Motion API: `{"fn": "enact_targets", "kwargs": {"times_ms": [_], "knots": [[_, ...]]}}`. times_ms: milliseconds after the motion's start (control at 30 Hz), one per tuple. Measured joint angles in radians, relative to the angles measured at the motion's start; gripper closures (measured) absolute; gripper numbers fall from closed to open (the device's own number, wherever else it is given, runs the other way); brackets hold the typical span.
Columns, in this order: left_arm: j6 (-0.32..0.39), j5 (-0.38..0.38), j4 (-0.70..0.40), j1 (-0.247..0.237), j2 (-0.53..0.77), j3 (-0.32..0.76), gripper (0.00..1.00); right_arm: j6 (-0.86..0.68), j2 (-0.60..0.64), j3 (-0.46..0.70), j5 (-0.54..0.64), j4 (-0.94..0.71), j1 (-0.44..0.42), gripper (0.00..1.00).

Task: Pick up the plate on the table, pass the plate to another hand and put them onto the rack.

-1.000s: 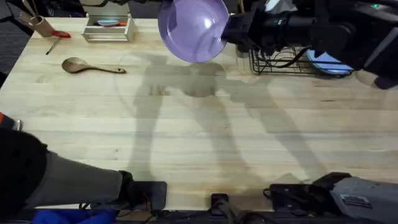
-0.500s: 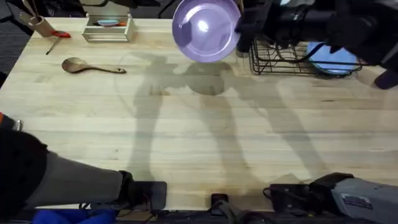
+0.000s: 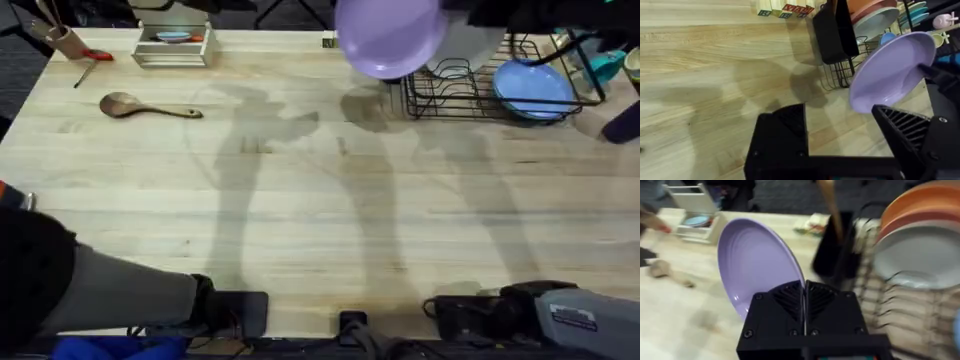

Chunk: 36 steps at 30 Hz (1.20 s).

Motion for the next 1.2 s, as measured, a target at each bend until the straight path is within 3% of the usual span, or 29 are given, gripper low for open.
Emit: {"fn": "enact_targets", "kwargs": {"times_ms": [100, 233, 467, 833, 1200], "knots": [[0.0, 0.0, 0.0, 0.0, 0.0, 0.0, 0.175, -0.092, -0.007, 0.017, 0.0, 0.0, -0.055, 0.973], [-0.001, -0.002, 0.0, 0.0, 0.0, 0.0, 0.014, -0.198, -0.024, 0.045, 0.0, 0.008, -0.134, 0.974], [-0.003, -0.04, 0.0, 0.0, 0.0, 0.0, 0.007, -0.417, -0.041, 0.057, 0.003, 0.059, -0.231, 0.974], [-0.003, -0.069, 0.0, 0.0, 0.0, 0.0, 0.007, -0.969, -0.041, 0.057, 0.003, 0.072, -0.259, 0.973], [-0.003, -0.072, 0.0, 0.0, 0.0, 0.0, 0.007, -1.327, -0.002, 0.057, 0.066, 0.08, -0.259, 0.974]]}}
